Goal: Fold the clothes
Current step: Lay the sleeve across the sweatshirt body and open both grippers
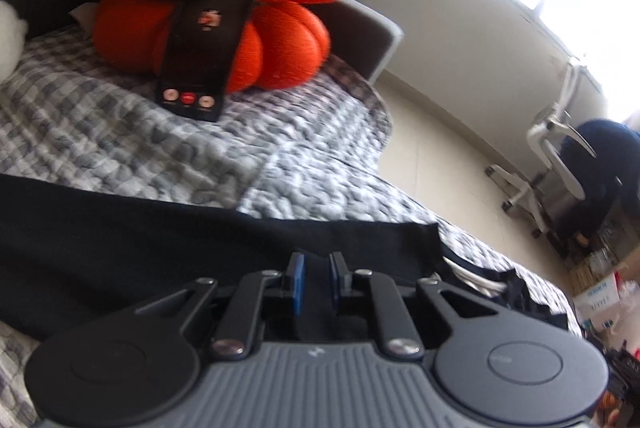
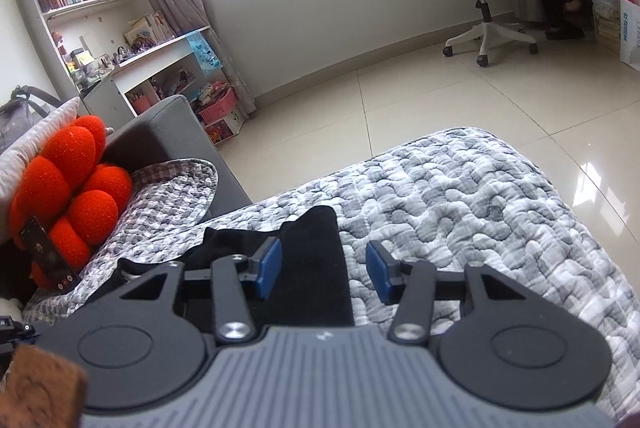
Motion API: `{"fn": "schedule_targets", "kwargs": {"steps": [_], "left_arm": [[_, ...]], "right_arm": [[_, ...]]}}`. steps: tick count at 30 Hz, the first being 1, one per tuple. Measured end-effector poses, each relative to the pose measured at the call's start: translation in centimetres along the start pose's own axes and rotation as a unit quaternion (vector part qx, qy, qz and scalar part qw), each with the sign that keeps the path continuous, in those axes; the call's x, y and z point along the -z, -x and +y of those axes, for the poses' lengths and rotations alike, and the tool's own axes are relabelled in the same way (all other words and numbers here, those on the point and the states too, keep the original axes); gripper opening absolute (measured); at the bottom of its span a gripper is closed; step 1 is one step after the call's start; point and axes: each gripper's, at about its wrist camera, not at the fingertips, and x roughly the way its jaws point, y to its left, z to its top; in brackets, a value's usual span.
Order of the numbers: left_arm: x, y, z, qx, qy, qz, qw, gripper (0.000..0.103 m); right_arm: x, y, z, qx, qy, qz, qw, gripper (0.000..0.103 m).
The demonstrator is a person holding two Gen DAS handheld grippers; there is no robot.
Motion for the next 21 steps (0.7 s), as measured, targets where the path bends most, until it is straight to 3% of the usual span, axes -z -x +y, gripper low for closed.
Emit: {"fn": "schedule_targets", "kwargs": {"steps": [4,10,12,21], "left_arm": [[1.0,-0.3,-1.6,0.023,-0.042,0.025,0.9985,0.012],[2.4,-0.8,-2.2,0.014,-0.094,0.076,0.9926,0.012],[2.8,-1.0,-2.2,0.008,-0.108,0.09,0.99,0.012],[2.1,1.0,-0.6,0.001,-0.07,0.092,0.9933,0.013]], "right_arm": [[0.4,-0.2,1.4,-0.007,0.034,0.012,0.999,0.044],[2.0,-0.8,2.2,-0.007,0.082,0.055,0.995,0.043],[2.6,-1.1,2.1,0.007,0.1,0.069,0.993,0.037],[2.7,0.3,1.7,0.025,0.119,0.068,0.99,0.035]]}}
